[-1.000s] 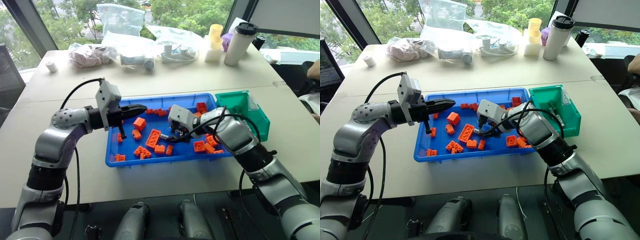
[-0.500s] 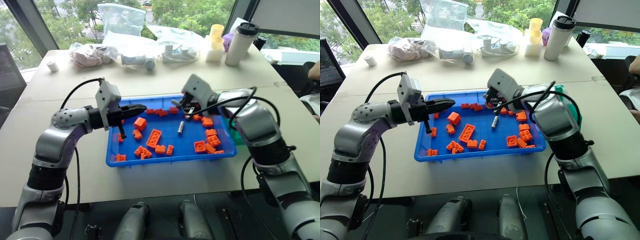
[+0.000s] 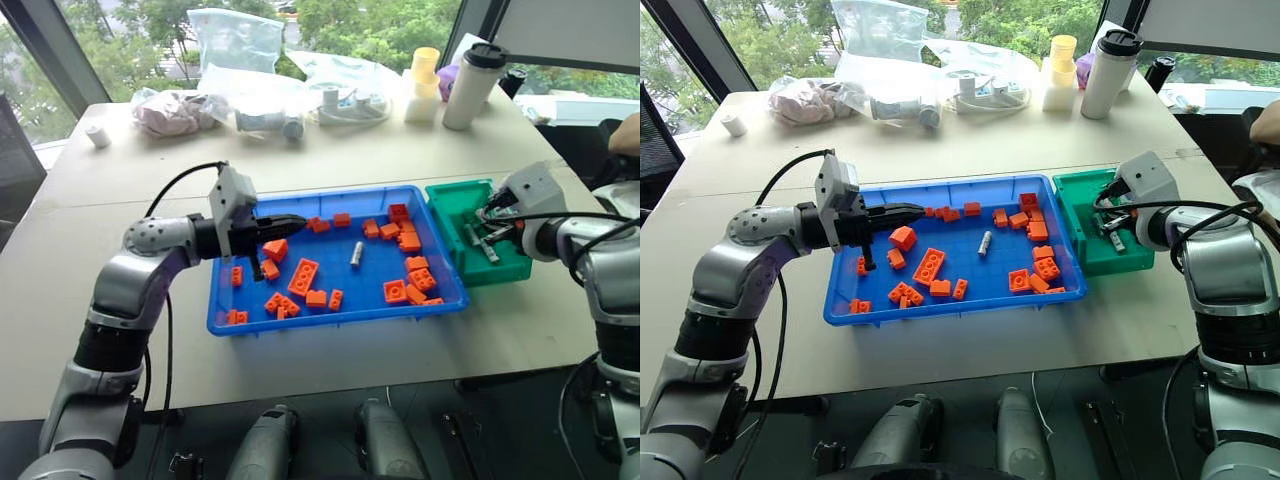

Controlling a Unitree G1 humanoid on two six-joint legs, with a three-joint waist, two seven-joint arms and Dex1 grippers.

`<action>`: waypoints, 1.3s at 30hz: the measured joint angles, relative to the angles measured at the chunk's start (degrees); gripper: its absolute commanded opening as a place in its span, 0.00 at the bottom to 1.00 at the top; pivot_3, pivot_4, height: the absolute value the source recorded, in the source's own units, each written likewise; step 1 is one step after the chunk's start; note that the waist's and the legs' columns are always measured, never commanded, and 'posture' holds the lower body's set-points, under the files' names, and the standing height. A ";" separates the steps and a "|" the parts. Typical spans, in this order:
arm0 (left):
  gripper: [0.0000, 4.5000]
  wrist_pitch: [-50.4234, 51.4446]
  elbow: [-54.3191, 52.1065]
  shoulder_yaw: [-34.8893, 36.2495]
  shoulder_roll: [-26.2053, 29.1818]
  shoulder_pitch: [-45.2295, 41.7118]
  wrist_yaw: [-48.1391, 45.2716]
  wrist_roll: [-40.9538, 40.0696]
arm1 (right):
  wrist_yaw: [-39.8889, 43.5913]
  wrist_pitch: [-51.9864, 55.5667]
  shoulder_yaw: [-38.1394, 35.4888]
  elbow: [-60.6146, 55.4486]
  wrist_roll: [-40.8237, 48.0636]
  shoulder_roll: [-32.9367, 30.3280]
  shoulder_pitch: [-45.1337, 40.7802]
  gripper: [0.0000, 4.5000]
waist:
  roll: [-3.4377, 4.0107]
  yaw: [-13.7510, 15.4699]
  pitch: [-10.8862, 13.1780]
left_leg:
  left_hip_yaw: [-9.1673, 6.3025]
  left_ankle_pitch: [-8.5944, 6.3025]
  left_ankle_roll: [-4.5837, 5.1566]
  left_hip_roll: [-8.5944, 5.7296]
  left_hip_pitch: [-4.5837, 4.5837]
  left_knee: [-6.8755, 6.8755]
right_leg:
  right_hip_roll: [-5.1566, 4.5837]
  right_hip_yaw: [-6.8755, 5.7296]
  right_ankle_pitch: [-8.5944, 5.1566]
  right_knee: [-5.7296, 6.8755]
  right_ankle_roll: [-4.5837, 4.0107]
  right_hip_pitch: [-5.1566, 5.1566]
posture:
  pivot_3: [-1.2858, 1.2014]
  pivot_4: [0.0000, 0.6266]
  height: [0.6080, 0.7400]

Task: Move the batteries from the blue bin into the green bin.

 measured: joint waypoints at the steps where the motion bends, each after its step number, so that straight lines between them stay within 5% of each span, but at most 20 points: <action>1: 0.00 -0.34 0.61 -0.01 -0.07 -0.19 -0.09 0.12 | -0.30 0.55 -0.16 -0.69 0.57 -0.01 0.03 0.66 | 0.00 0.13 0.00 | 0.00 0.00 0.00 -0.01 -0.01 0.02 | -0.01 0.00 0.00 -0.01 0.00 0.00 | 0.52 0.24 1.00; 4: 0.00 -0.77 1.33 -0.04 -0.21 -0.19 -0.37 0.18 | -1.00 2.24 -0.74 -2.46 1.87 -0.01 -0.59 0.98 | 0.00 0.21 0.00 | -0.01 0.00 0.00 -0.01 -0.02 0.04 | -0.01 -0.01 0.00 -0.01 0.00 0.01 | 0.52 0.24 1.00; 9: 0.00 -0.91 1.76 -0.26 -0.25 -0.28 -1.06 0.23 | -1.84 6.51 -1.50 -7.88 5.97 2.17 -6.24 0.98 | 0.00 0.08 0.00 | -0.04 0.00 0.00 0.00 -0.01 0.02 | -0.01 -0.02 0.00 -0.01 0.00 0.00 | 0.52 0.24 1.00; 13: 0.00 -0.93 1.76 -0.79 -0.97 -1.25 -1.10 0.33 | -5.36 11.27 3.19 -11.00 8.90 14.84 -11.71 0.98 | -0.01 -0.25 -0.02 | -0.11 0.01 -0.02 0.08 0.01 -0.03 | 0.06 -0.03 0.00 0.03 -0.01 -0.03 | 0.52 0.24 1.00; 19: 0.00 -0.79 1.42 -0.63 -0.21 -0.38 -0.75 0.43 | -11.71 12.92 10.13 -8.56 9.36 24.42 -11.62 0.98 | -0.05 0.31 -0.04 | -0.17 0.17 -0.29 -0.16 -0.11 0.09 | -0.13 -0.07 0.00 -0.03 -0.01 -0.01 | 0.52 0.24 1.00; 38: 0.00 0.76 -2.68 0.14 0.70 1.83 2.43 -0.01 | -20.15 13.36 15.20 -1.08 8.42 30.89 -8.30 0.98 | -0.05 -0.15 -0.04 | -0.16 0.17 -0.30 -0.09 -0.07 0.03 | -0.05 -0.08 0.00 0.01 -0.01 -0.04 | 0.52 0.24 1.00; 39: 0.00 0.76 -2.73 0.14 0.70 1.86 2.46 -0.02 | -20.38 13.30 15.22 -0.43 8.36 30.97 -8.30 0.86 | -0.05 -0.12 -0.04 | -0.17 0.17 -0.30 -0.09 -0.07 0.04 | -0.05 -0.08 0.00 0.01 -0.01 -0.04 | 0.52 0.24 1.00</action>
